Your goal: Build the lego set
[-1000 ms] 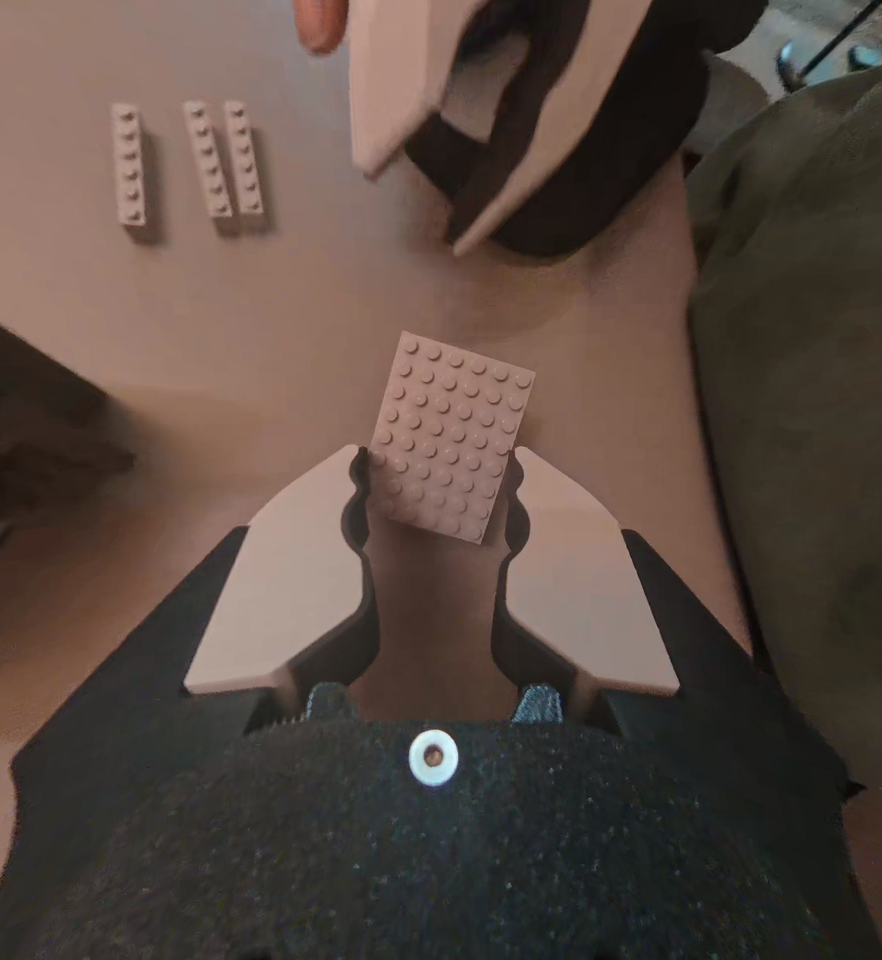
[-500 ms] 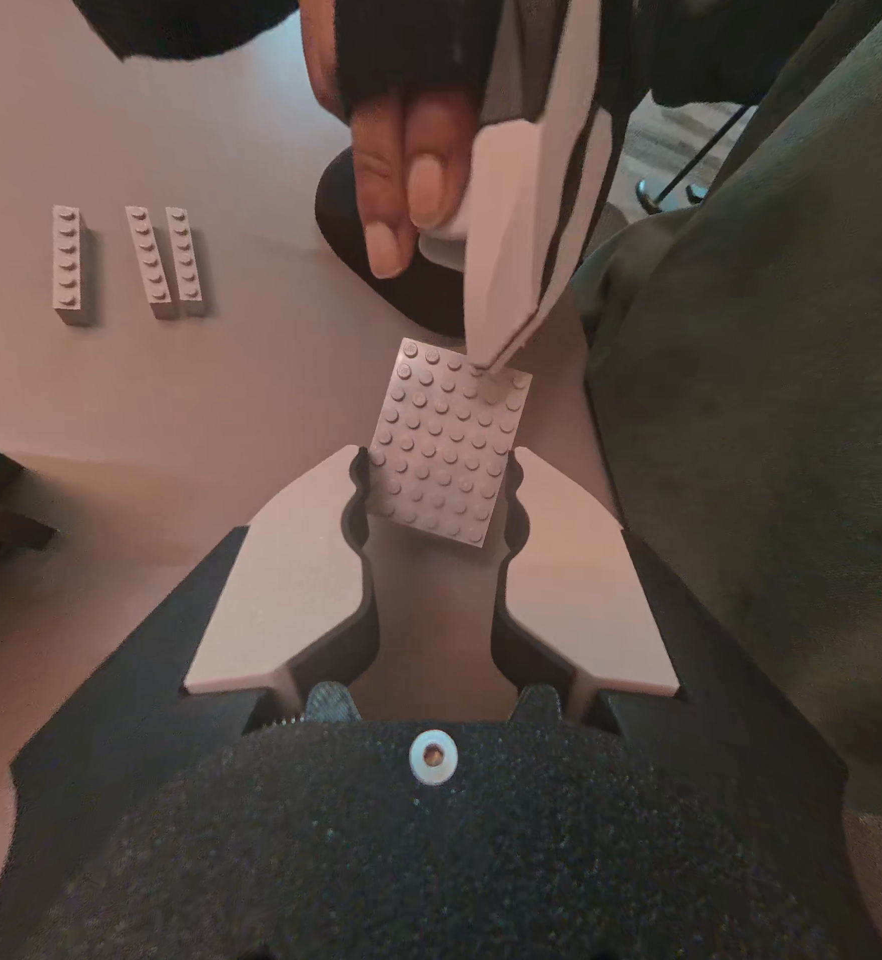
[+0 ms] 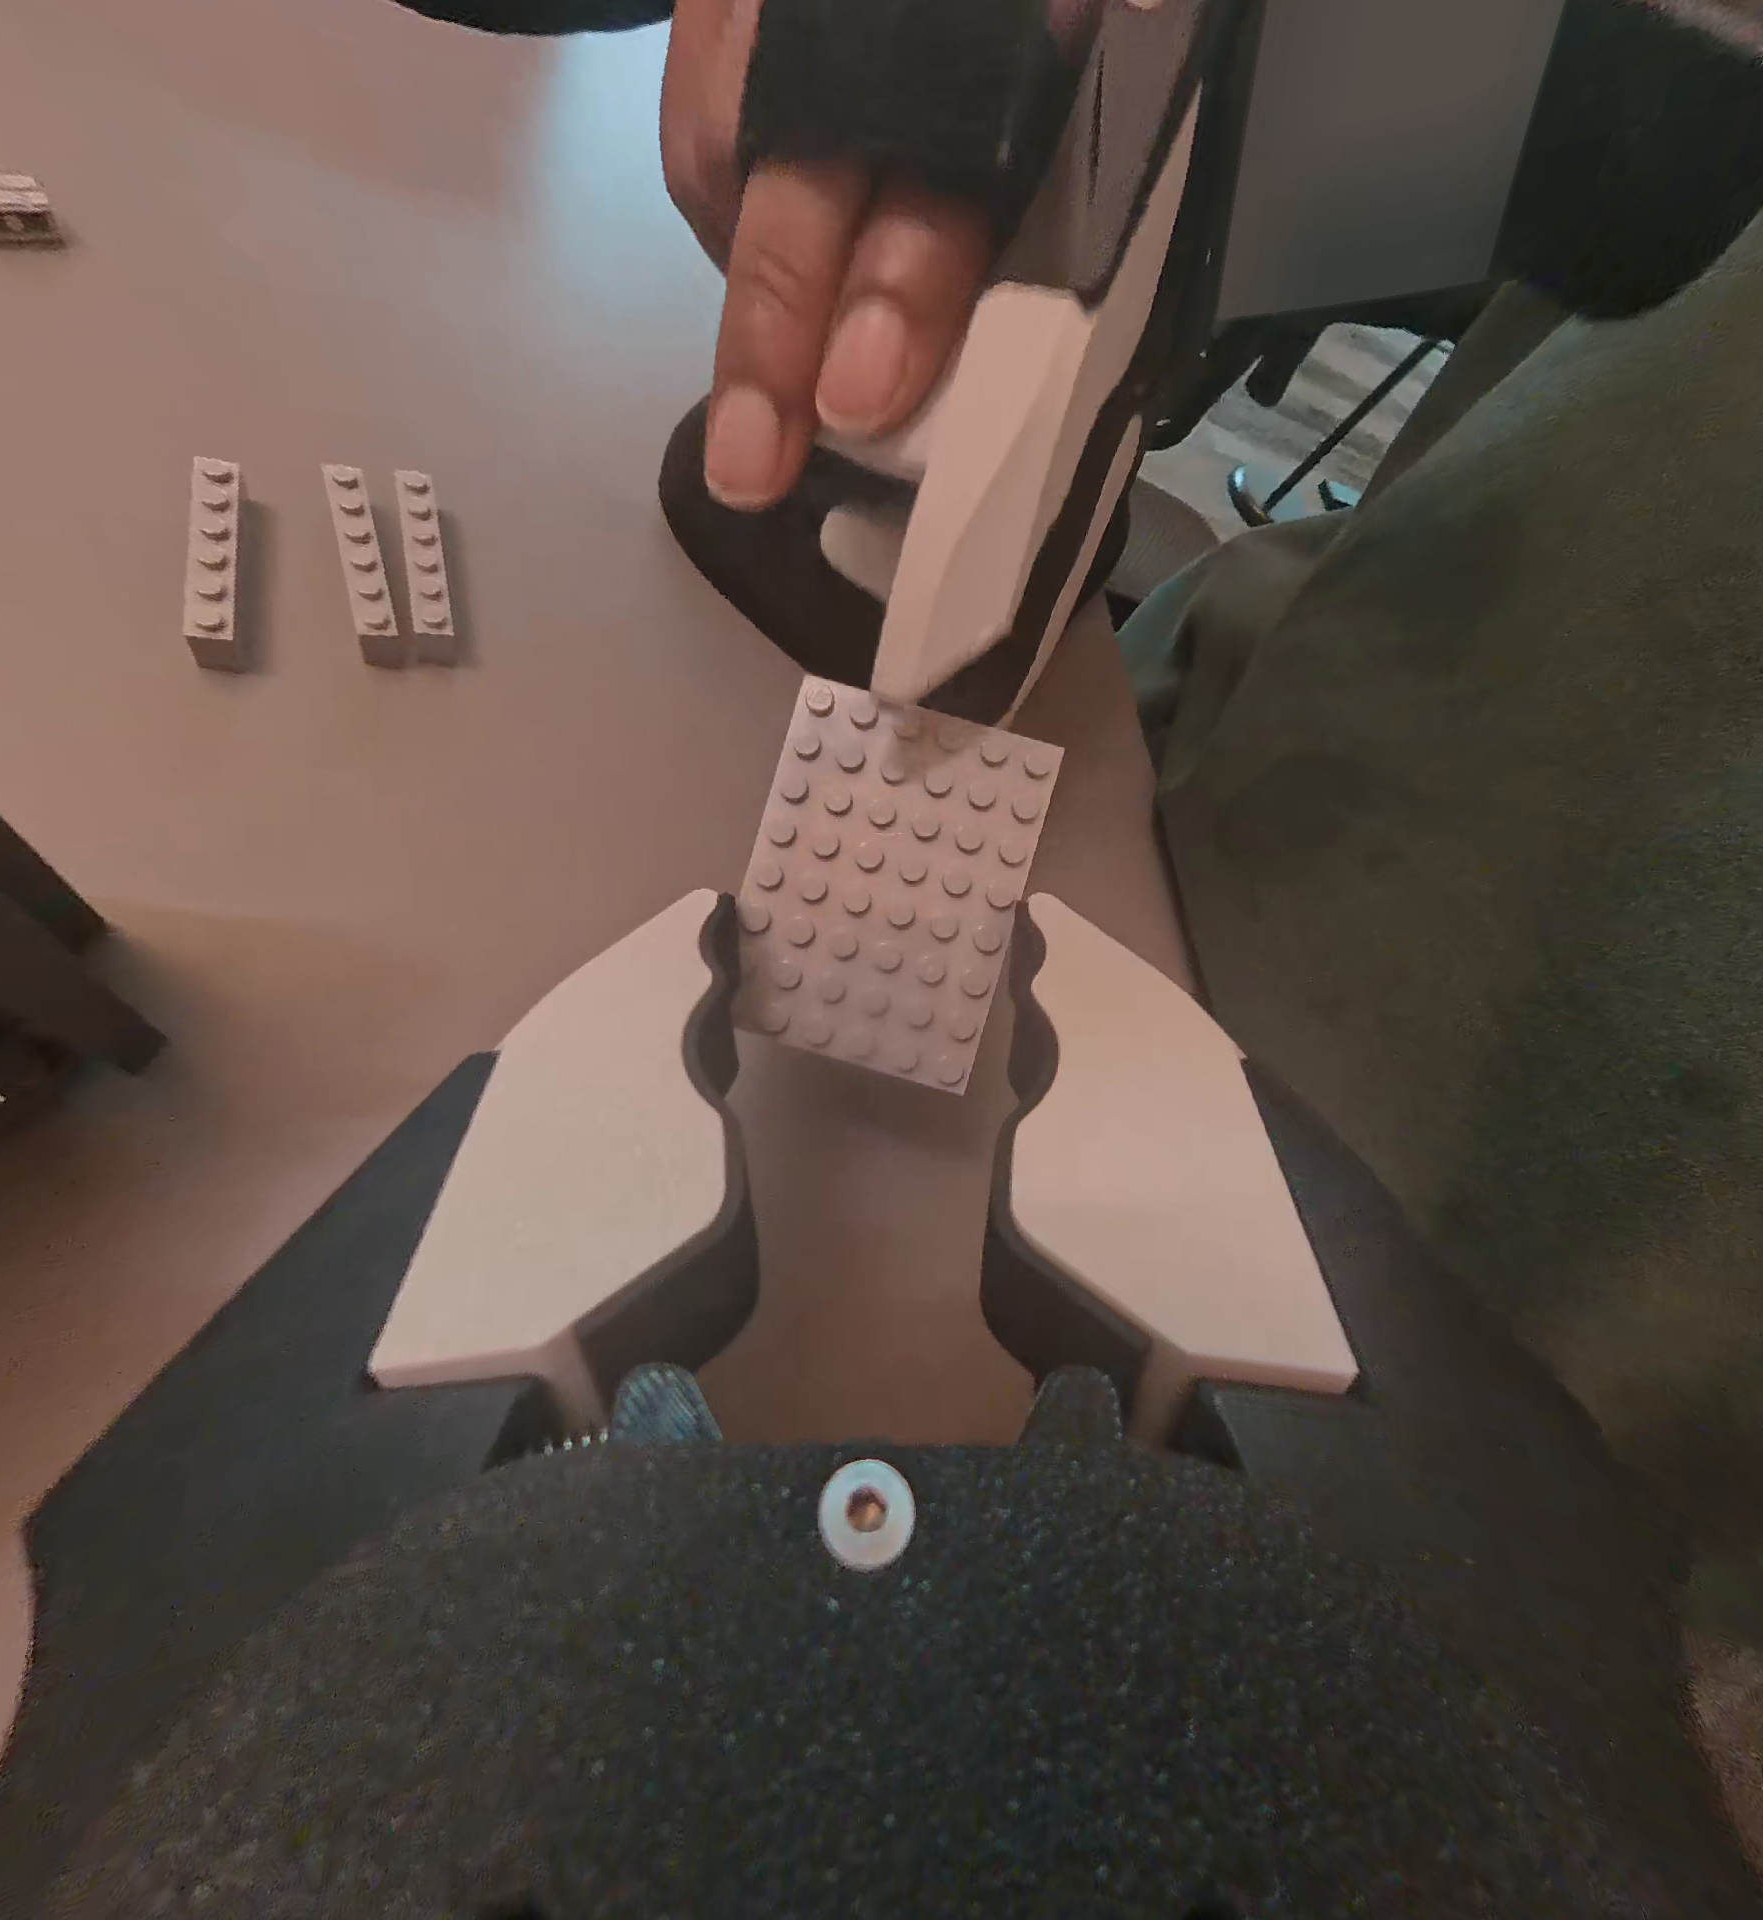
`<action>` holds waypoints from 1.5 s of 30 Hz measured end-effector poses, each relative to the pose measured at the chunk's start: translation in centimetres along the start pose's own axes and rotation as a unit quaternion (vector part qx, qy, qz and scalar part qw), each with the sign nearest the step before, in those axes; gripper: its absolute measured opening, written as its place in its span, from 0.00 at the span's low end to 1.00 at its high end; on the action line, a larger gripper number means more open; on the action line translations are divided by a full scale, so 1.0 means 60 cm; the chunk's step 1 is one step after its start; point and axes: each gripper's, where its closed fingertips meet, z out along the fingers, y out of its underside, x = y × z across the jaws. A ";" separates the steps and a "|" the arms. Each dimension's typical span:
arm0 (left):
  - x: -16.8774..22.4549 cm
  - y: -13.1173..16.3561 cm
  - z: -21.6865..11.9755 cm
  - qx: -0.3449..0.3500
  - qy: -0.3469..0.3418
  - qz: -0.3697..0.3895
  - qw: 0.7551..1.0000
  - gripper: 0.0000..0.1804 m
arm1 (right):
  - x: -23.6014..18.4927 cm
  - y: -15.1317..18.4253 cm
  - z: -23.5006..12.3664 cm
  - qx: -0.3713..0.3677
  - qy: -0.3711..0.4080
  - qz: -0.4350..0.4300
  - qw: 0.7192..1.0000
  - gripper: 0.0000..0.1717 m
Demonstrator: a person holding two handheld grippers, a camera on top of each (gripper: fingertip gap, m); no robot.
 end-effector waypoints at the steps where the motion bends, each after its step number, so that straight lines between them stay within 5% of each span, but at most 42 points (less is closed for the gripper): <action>1: 0.003 -0.002 0.002 0.003 0.005 -0.001 1.000 0.28 | -0.004 -0.001 0.005 -0.003 0.000 -0.017 1.000 0.16; 4: 0.008 0.001 0.005 -0.005 0.002 0.003 1.000 0.26 | -0.008 -0.007 0.016 -0.009 0.002 -0.049 0.999 0.03; 5: 0.011 -0.003 0.001 0.005 0.000 0.009 1.000 0.21 | -0.013 0.000 0.017 -0.022 -0.023 -0.015 0.999 0.03; 9: 0.008 -0.028 -0.033 0.055 -0.077 0.069 0.993 0.29 | -0.002 0.013 0.005 0.014 -0.090 0.242 0.966 0.03; 14: 0.009 -0.059 -0.053 0.082 -0.247 0.204 0.944 0.32 | 0.039 0.020 -0.009 0.083 -0.159 0.567 0.804 0.03; 20: 0.014 -0.070 -0.047 0.107 -0.357 0.291 0.881 0.37 | 0.066 -0.002 -0.014 0.166 -0.235 0.744 0.604 0.02; 22: 0.014 -0.070 -0.045 0.107 -0.371 0.305 0.871 0.36 | 0.066 -0.009 -0.012 0.182 -0.254 0.767 0.561 0.02; 26: 0.013 -0.067 -0.044 0.094 -0.381 0.326 0.860 0.29 | 0.056 -0.022 -0.010 0.194 -0.284 0.781 0.521 0.02; 31: 0.003 -0.059 -0.035 0.085 -0.366 0.302 0.876 0.28 | 0.047 -0.015 -0.008 0.178 -0.297 0.782 0.519 0.03; 34: -0.018 -0.037 -0.015 0.068 -0.320 0.232 0.916 0.28 | 0.044 0.014 -0.015 0.133 -0.269 0.744 0.597 0.16; 38: -0.056 0.011 0.016 0.015 -0.246 0.112 0.963 0.28 | 0.052 0.107 -0.043 0.024 -0.172 0.645 0.744 0.15; 41: -0.079 0.026 0.024 -0.005 -0.232 0.064 0.971 0.28 | 0.050 0.155 -0.063 -0.041 -0.131 0.590 0.796 0.13; 45: -0.095 0.032 0.034 -0.020 -0.240 0.061 0.969 0.28 | 0.034 0.188 -0.074 -0.099 -0.114 0.538 0.829 0.13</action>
